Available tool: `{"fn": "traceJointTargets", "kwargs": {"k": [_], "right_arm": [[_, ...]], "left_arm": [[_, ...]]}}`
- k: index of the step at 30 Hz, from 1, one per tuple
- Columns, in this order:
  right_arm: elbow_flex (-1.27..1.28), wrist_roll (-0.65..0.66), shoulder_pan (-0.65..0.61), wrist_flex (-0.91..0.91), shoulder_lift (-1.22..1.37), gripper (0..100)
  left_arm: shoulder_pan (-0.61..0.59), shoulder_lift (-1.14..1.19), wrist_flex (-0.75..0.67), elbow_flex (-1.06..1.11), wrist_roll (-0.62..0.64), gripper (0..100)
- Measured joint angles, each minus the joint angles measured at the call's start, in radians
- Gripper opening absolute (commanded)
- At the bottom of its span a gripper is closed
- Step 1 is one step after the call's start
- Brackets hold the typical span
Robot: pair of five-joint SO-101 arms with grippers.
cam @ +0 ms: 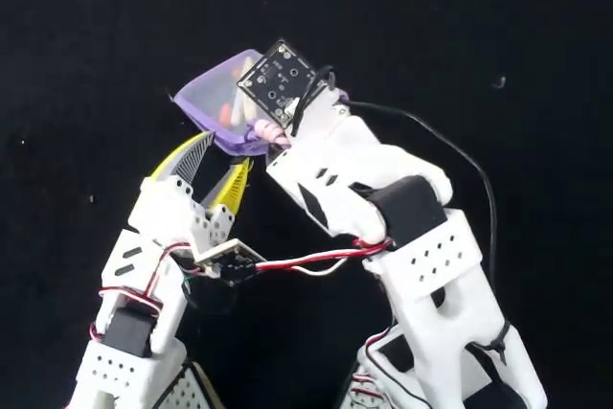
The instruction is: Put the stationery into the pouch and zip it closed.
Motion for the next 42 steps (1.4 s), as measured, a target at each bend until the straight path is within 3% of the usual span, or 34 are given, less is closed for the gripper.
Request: {"fn": "traceJointTargets", "kwargs": {"k": [10,23,27,32,42], "right_arm": [[0.0,0.0,0.0,0.0,0.0,1.1],[0.0,0.0,0.002,0.0,0.0,1.1],[0.0,0.0,0.003,0.0,0.0,1.1],[0.0,0.0,0.011,0.0,0.0,1.1],[0.0,0.0,0.157,0.0,0.0,1.1]], "left_arm": [[0.0,0.166,-0.054,0.003,0.0,18],[0.009,0.865,-0.358,-0.264,0.049,17],[0.009,1.005,-0.446,-0.292,0.087,3],[0.009,1.045,-0.522,-0.284,0.095,2],[0.038,0.984,-0.743,-0.094,0.098,3]]}}
